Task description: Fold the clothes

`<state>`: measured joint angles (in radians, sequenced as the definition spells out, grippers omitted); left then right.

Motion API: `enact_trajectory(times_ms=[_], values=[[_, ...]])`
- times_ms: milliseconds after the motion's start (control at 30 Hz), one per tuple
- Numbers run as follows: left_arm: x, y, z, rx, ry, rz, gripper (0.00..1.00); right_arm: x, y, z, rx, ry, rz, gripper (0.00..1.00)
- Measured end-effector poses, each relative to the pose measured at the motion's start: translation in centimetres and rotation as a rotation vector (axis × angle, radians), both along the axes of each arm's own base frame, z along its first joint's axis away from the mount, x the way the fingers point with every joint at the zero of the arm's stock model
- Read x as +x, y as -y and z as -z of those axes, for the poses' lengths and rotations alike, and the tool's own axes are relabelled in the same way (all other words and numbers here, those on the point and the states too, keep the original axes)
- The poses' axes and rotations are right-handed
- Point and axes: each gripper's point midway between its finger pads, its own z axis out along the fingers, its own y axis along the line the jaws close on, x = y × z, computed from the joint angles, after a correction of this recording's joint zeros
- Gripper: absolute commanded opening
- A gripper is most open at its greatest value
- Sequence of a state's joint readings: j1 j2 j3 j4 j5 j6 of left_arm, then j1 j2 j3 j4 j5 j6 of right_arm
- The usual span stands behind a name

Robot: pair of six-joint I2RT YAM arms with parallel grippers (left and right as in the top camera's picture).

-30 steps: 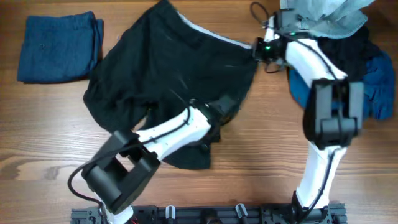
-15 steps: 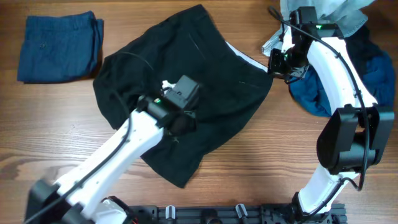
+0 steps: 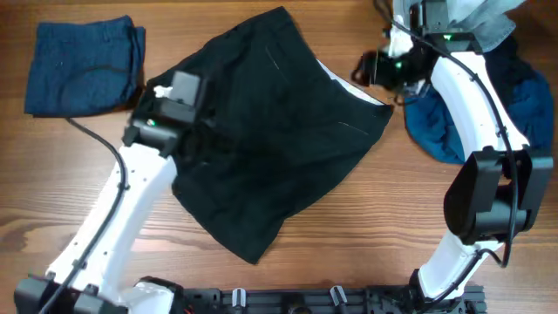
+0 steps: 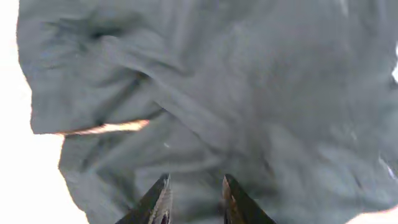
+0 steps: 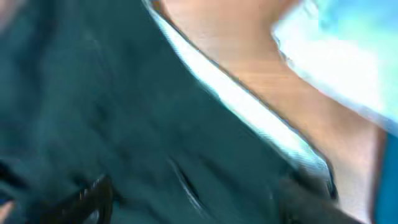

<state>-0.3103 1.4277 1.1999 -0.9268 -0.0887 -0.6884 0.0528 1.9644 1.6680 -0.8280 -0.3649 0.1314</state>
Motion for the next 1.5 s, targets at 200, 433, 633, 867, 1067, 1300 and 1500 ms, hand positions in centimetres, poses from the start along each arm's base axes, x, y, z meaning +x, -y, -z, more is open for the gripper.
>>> enact_trajectory(times_ms=[200, 433, 633, 867, 1067, 1300, 1500], values=[[2.6, -2.6, 2.3, -0.025, -0.019, -0.168, 0.04, 5.6, -8.4, -6.0, 0.035, 0.433, -0.205, 0.09], [3.5, -3.2, 3.0, -0.040, -0.017, -0.220, 0.04, 8.7, -16.5, -3.7, 0.040, 0.608, -0.279, 0.05], [2.6, -3.4, 3.4, -0.029, -0.055, -0.224, 0.04, 10.9, -17.1, 6.2, 0.034, 0.540, -0.238, 0.06], [2.6, -3.4, 3.4, -0.029, -0.055, -0.224, 0.04, 10.2, -16.8, 9.5, 0.021, 0.456, -0.232, 0.06], [2.5, -3.4, 3.4, -0.028, -0.057, -0.224, 0.04, 8.5, -16.5, 11.4, -0.027, 0.381, -0.297, 0.06], [2.3, -3.5, 3.5, -0.025, -0.067, -0.224, 0.04, 8.4, -15.1, 12.4, -0.120, 0.357, -0.285, 0.08], [2.0, -3.5, 3.6, -0.022, -0.078, -0.224, 0.04, 8.7, -14.1, 12.7, -0.215, 0.355, -0.243, 0.08]])
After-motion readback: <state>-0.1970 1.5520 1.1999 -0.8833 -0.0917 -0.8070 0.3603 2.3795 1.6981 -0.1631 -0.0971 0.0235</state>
